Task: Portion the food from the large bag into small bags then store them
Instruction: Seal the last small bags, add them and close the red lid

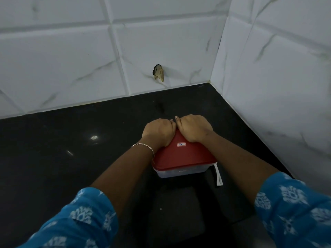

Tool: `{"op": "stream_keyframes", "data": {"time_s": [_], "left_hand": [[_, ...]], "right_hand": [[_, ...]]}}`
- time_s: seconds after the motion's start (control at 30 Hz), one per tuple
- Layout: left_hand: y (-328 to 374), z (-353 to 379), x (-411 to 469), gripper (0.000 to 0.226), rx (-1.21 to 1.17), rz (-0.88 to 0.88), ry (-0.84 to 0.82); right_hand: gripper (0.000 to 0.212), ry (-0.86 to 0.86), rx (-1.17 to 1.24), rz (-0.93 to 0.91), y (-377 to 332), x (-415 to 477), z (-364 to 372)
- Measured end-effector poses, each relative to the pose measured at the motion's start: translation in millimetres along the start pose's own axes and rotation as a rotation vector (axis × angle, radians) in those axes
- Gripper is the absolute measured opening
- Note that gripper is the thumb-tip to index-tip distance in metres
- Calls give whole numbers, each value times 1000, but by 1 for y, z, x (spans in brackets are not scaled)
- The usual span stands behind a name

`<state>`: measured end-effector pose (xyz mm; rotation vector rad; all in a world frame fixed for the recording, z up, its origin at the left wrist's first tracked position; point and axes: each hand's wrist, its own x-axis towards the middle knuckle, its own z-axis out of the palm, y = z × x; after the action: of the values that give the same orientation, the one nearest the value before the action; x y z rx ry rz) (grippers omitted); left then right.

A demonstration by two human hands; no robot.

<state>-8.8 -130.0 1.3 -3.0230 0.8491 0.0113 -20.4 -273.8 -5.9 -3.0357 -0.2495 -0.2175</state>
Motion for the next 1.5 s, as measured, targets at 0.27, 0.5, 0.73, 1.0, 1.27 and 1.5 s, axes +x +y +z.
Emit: {"op": "stream_keyframes", "data": {"time_s": [0.27, 0.5, 0.73, 1.0, 1.27, 1.5], "left_hand": [[19, -21, -29, 27, 210, -107, 227], [35, 11, -126, 54, -61, 223, 437], [32, 36, -128, 50, 30, 295, 471], [26, 40, -124, 47, -2, 326, 495], [27, 49, -138, 76, -347, -132, 404], [22, 38, -151, 82, -1201, -370, 249]], "right_hand": [[27, 389, 287, 19, -4, -26, -12], [48, 316, 114, -166, 7, -155, 4], [39, 487, -11, -261, -3, -160, 20], [37, 553, -68, -268, -3, -155, 25], [62, 422, 448, 281, -18, -158, 17], [47, 284, 1187, 756, -37, -135, 15]]}}
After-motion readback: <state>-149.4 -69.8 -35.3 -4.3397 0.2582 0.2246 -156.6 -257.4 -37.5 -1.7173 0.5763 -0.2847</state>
